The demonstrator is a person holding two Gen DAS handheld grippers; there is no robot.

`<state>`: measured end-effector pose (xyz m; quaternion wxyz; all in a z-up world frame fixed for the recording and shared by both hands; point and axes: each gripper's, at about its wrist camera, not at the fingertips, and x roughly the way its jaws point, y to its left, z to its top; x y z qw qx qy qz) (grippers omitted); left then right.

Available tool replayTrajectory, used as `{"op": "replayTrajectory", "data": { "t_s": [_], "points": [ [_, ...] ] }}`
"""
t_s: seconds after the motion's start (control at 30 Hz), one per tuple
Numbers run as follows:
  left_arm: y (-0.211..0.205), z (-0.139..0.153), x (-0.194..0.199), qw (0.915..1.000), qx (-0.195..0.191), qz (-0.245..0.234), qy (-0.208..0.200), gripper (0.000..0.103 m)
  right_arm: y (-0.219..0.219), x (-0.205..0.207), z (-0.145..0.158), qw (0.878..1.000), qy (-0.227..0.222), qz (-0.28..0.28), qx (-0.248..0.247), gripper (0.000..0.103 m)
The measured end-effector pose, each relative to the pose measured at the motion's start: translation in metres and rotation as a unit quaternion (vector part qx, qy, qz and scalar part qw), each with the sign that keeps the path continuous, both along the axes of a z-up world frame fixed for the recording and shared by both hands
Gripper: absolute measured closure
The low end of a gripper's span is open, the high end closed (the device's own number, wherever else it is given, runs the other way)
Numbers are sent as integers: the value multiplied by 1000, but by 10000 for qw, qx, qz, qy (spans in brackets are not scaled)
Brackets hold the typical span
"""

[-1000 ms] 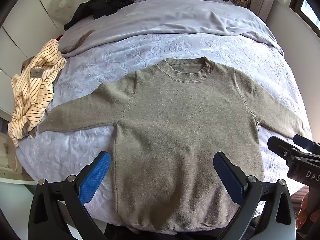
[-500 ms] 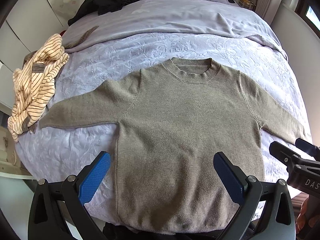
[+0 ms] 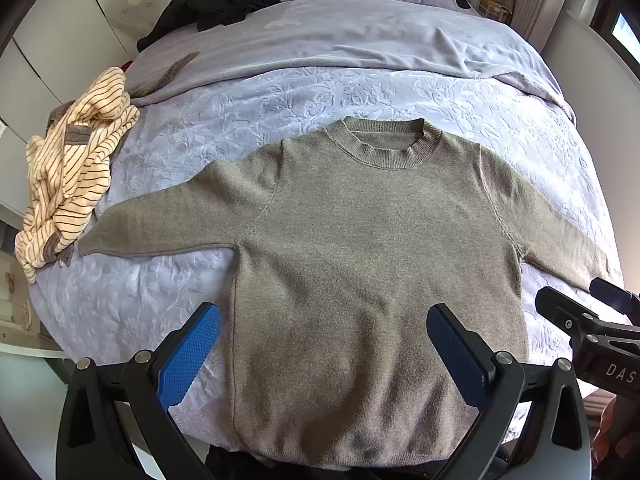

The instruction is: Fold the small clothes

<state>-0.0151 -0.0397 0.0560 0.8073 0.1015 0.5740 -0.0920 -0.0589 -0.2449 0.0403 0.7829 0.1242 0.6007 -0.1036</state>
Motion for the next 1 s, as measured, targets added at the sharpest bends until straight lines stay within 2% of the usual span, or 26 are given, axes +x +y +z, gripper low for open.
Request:
{"op": "replayTrajectory", "data": {
  "t_s": [1.0],
  "points": [
    [5, -2, -4, 10000, -15, 43, 41, 0, 1, 1, -1, 10000, 22, 23, 29, 0]
  ]
}}
